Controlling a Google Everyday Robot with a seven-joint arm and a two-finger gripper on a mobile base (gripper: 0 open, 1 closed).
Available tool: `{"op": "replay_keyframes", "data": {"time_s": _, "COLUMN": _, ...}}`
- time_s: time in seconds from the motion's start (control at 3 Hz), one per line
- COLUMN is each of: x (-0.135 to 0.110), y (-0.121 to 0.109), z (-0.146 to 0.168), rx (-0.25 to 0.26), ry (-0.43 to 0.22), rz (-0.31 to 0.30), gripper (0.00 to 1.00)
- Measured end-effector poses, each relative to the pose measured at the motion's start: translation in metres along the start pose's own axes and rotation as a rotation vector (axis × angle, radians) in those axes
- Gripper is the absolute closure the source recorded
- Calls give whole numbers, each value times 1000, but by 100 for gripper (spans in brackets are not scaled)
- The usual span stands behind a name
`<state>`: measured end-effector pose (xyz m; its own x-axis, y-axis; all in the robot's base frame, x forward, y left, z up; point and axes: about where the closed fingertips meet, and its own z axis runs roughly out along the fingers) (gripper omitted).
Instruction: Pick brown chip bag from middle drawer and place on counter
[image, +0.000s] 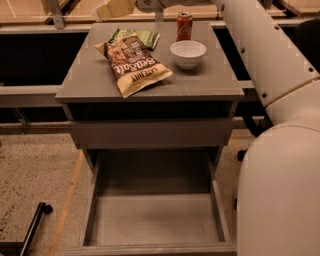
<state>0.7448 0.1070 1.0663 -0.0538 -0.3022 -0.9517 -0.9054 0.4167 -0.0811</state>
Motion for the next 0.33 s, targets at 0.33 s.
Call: {"op": "replay_keyframes", "data": {"time_s": 0.33, "x": 0, "y": 0, "z": 0, "rx": 0, "ry": 0, "rz": 0, "gripper": 0}}
